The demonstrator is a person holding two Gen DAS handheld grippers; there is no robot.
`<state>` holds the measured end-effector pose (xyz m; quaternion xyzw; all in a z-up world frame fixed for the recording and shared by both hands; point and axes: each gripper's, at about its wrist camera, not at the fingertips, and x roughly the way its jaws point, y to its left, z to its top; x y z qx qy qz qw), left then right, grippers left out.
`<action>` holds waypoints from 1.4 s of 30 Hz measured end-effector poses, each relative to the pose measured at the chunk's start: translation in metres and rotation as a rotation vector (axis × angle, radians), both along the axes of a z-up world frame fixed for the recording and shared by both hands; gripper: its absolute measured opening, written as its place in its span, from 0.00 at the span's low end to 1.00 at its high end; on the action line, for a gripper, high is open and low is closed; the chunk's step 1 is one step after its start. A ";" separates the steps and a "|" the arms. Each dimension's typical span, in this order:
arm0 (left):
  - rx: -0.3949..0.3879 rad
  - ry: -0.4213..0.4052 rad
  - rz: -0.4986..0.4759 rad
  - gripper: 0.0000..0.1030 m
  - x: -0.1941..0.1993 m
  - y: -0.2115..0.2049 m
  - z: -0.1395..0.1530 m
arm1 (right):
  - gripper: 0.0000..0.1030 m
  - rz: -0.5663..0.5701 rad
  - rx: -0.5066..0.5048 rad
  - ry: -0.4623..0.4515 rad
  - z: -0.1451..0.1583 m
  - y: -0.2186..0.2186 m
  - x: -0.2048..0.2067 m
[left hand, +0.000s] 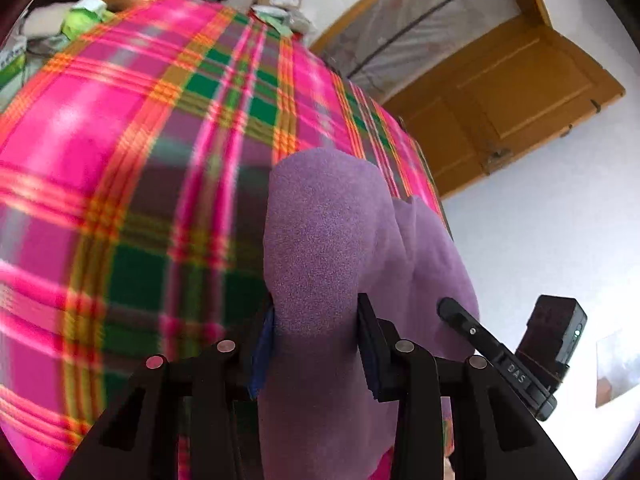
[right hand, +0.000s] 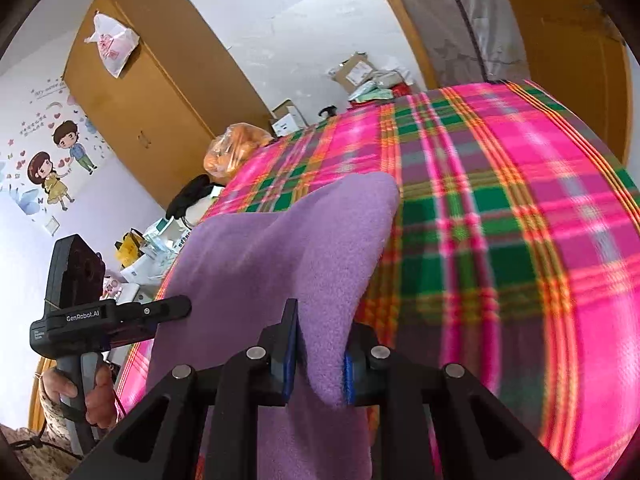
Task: Fold clothes
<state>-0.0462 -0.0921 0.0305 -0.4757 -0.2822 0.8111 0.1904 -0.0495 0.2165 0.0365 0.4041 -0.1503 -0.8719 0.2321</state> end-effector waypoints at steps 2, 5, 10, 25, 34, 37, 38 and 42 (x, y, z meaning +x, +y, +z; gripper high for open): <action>-0.012 0.000 0.029 0.38 -0.008 -0.012 0.002 | 0.18 0.011 0.007 0.005 -0.001 -0.014 -0.010; -0.044 0.000 0.063 0.38 -0.020 -0.023 0.004 | 0.18 0.030 0.003 -0.001 -0.004 -0.033 -0.026; -0.063 -0.013 0.097 0.38 -0.042 -0.038 0.002 | 0.18 0.035 -0.027 -0.005 -0.009 -0.057 -0.051; -0.120 -0.016 0.124 0.38 -0.109 -0.061 -0.003 | 0.18 0.002 -0.024 0.004 -0.021 -0.087 -0.114; -0.138 -0.012 0.159 0.38 -0.128 -0.065 -0.014 | 0.18 -0.025 -0.001 0.006 -0.033 -0.096 -0.140; -0.140 -0.018 0.161 0.39 -0.131 -0.067 -0.019 | 0.18 -0.031 0.022 0.001 -0.039 -0.095 -0.142; -0.143 -0.019 0.160 0.40 -0.132 -0.066 -0.020 | 0.19 -0.031 0.040 -0.001 -0.041 -0.096 -0.143; -0.159 -0.020 0.157 0.45 -0.132 -0.065 -0.023 | 0.22 -0.030 0.079 -0.007 -0.049 -0.097 -0.144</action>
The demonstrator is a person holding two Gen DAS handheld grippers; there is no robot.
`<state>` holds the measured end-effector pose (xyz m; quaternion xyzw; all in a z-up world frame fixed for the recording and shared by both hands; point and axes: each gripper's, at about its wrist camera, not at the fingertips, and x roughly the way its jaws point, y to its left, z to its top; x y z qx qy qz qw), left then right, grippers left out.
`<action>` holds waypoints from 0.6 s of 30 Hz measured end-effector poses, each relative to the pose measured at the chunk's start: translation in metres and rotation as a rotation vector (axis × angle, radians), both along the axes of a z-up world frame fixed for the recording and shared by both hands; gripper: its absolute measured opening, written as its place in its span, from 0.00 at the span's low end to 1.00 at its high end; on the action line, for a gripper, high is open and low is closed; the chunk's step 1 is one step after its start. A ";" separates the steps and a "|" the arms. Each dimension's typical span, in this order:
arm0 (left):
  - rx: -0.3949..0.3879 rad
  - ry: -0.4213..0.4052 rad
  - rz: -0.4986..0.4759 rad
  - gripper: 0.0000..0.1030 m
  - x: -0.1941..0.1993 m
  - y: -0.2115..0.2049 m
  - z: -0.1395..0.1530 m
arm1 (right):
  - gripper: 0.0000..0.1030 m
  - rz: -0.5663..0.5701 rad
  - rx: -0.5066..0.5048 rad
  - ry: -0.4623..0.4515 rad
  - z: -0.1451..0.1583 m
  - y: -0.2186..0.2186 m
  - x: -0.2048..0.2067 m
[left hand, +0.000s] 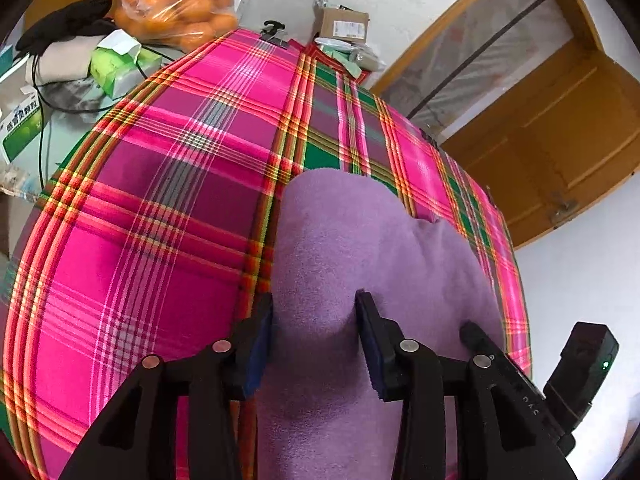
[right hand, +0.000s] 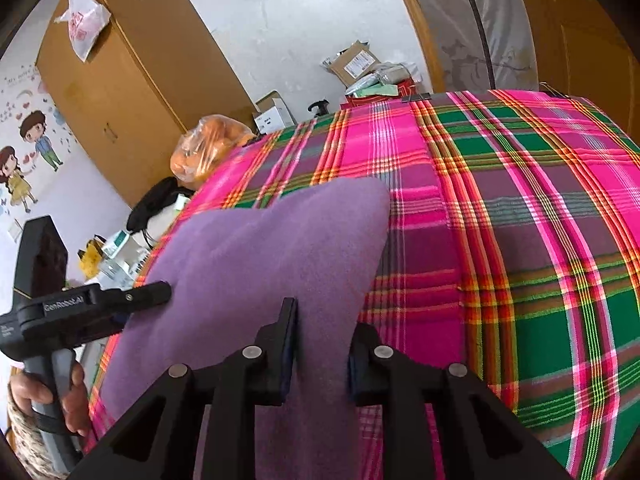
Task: Fold clothes
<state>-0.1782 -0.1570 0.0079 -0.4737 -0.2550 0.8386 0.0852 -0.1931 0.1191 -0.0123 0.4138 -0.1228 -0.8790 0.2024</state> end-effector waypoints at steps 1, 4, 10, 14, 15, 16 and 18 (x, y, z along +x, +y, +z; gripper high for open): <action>0.004 -0.001 0.002 0.46 0.003 -0.002 -0.001 | 0.23 0.002 0.007 0.001 -0.001 0.000 0.001; 0.024 -0.008 0.016 0.51 0.009 -0.007 -0.004 | 0.26 0.004 0.018 -0.003 -0.002 0.000 0.003; 0.021 0.001 0.041 0.51 0.035 -0.012 -0.002 | 0.29 0.005 0.018 -0.022 -0.005 0.007 0.015; 0.007 0.013 0.051 0.51 0.056 -0.011 -0.002 | 0.29 0.011 0.045 -0.005 -0.004 0.009 0.033; 0.001 0.016 0.052 0.51 0.060 -0.011 -0.002 | 0.29 0.013 0.057 0.001 -0.004 0.009 0.039; -0.001 0.018 0.053 0.51 0.064 -0.010 -0.002 | 0.29 0.014 0.067 0.007 -0.003 0.009 0.044; 0.011 0.015 0.058 0.51 0.069 -0.011 -0.003 | 0.29 0.014 0.075 0.011 -0.003 0.009 0.053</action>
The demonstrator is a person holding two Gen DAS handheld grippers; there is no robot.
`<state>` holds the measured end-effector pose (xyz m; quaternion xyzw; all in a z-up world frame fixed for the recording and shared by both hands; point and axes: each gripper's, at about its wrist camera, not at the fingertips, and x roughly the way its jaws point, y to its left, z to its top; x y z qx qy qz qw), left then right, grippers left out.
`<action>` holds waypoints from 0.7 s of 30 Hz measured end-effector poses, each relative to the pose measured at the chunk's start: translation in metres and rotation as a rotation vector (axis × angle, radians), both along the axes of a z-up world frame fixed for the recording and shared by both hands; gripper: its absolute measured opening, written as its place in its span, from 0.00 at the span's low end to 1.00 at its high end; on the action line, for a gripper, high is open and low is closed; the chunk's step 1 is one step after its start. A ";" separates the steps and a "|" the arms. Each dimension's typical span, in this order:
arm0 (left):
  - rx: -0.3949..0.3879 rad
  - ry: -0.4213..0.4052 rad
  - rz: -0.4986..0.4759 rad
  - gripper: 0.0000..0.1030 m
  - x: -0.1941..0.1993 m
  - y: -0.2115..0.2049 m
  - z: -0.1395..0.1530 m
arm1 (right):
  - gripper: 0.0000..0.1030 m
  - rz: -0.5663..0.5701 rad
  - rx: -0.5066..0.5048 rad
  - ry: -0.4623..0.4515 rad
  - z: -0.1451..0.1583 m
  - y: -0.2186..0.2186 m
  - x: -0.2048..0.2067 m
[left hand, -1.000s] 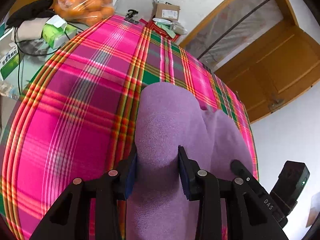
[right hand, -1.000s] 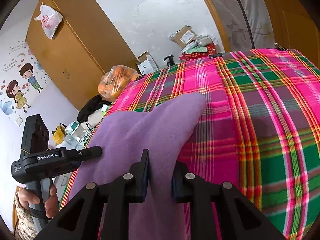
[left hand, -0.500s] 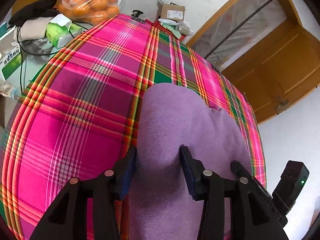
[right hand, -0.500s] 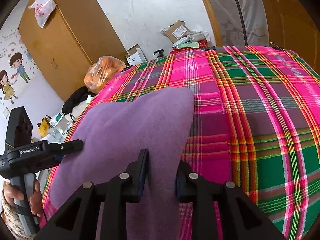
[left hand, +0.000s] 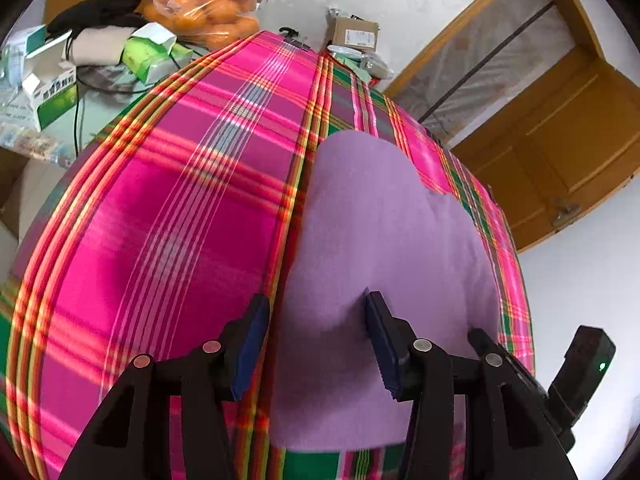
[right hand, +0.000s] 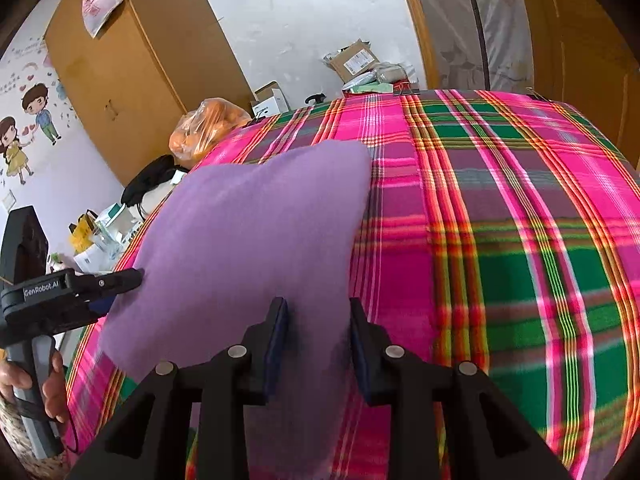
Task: Fold clothes
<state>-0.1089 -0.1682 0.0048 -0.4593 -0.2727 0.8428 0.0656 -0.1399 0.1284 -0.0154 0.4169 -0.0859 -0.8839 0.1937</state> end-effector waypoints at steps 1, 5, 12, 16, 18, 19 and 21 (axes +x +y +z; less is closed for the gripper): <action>0.004 0.001 0.004 0.51 0.004 0.000 -0.001 | 0.29 0.000 0.004 0.002 0.000 0.000 0.005; 0.000 0.010 0.002 0.51 0.020 0.001 -0.003 | 0.29 -0.003 0.007 0.012 0.000 0.006 0.025; -0.039 0.015 0.005 0.51 0.038 0.004 0.001 | 0.29 -0.004 0.027 -0.002 -0.002 0.012 0.049; -0.038 0.012 0.007 0.51 0.044 0.004 -0.001 | 0.29 -0.007 0.039 -0.017 -0.003 0.013 0.056; -0.042 0.010 0.008 0.51 0.048 0.004 -0.001 | 0.29 -0.010 0.047 -0.020 -0.003 0.013 0.061; -0.045 0.008 0.007 0.51 0.051 0.004 0.000 | 0.29 -0.011 0.051 -0.022 -0.003 0.013 0.063; -0.053 -0.004 0.006 0.51 0.055 0.006 0.000 | 0.29 -0.011 0.069 -0.032 -0.002 0.010 0.068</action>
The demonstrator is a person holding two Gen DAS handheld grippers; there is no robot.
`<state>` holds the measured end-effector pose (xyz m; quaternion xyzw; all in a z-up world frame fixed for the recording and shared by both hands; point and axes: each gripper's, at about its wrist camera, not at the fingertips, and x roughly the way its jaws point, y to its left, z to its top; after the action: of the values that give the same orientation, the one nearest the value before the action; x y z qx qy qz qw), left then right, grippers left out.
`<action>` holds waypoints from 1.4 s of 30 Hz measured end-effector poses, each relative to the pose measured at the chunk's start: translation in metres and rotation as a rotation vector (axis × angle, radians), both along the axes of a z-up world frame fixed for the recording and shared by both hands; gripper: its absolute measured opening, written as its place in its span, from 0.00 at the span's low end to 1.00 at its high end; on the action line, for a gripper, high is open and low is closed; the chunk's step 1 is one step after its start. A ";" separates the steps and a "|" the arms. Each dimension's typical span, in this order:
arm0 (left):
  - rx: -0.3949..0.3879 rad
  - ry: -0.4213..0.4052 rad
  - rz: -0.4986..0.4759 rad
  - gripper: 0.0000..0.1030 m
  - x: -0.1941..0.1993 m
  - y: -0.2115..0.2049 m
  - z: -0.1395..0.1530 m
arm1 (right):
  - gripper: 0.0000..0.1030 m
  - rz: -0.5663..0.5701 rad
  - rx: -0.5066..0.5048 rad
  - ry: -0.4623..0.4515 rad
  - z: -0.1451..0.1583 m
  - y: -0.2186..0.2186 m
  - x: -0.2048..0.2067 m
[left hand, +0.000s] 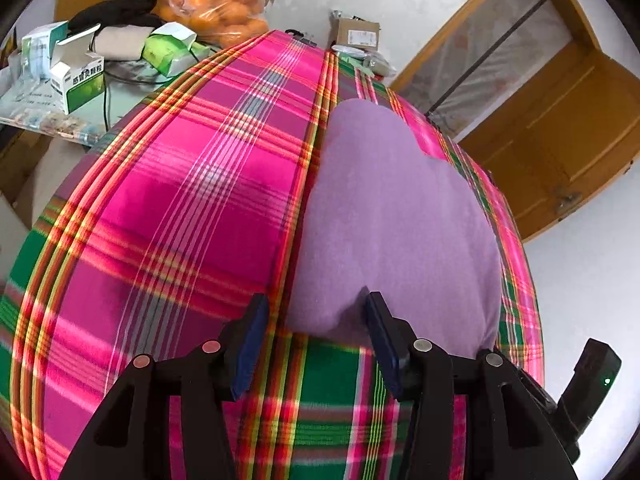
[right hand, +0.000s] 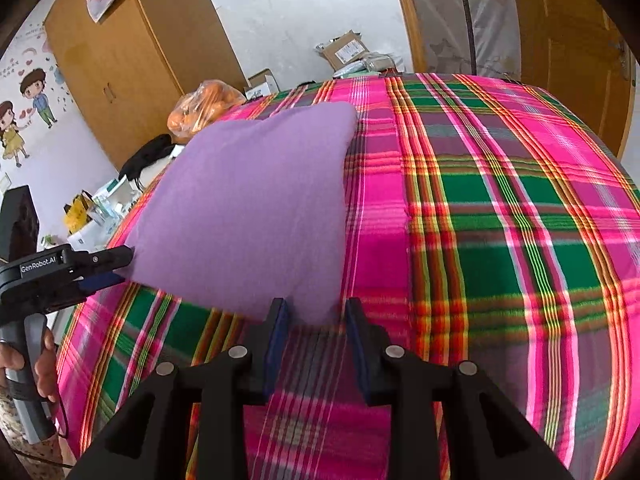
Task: Fold clothes
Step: 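Pull both grippers back from the folded lilac stack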
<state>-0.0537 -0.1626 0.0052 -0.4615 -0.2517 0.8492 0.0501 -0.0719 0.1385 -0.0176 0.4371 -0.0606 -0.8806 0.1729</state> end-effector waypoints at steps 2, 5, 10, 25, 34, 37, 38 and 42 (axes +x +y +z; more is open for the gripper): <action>-0.020 -0.004 0.001 0.51 0.006 0.003 0.001 | 0.29 0.004 0.033 -0.007 0.001 -0.005 0.006; -0.056 -0.010 -0.008 0.49 0.016 0.013 0.002 | 0.29 0.040 0.066 -0.008 0.001 -0.016 0.018; -0.136 -0.003 -0.026 0.49 0.025 0.031 0.000 | 0.29 0.072 0.110 -0.010 0.002 -0.035 0.030; -0.444 0.070 -0.065 0.49 0.033 0.085 -0.007 | 0.47 0.063 0.246 0.063 -0.004 -0.059 0.035; -0.467 0.102 -0.058 0.50 0.020 0.089 -0.011 | 0.55 0.016 0.252 0.054 -0.005 -0.060 0.021; -0.465 0.105 -0.047 0.51 0.019 0.090 -0.012 | 0.59 -0.002 0.256 0.052 -0.005 -0.059 0.016; -0.467 0.103 -0.043 0.52 0.019 0.091 -0.012 | 0.61 -0.007 0.256 0.050 -0.006 -0.059 0.014; -0.481 0.099 -0.048 0.57 0.018 0.096 -0.013 | 0.65 -0.006 0.252 0.045 -0.006 -0.059 0.010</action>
<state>-0.0358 -0.0670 -0.0079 -0.4240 -0.0284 0.9048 -0.0286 -0.0617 0.0791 -0.0240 0.4351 0.0534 -0.8913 0.1154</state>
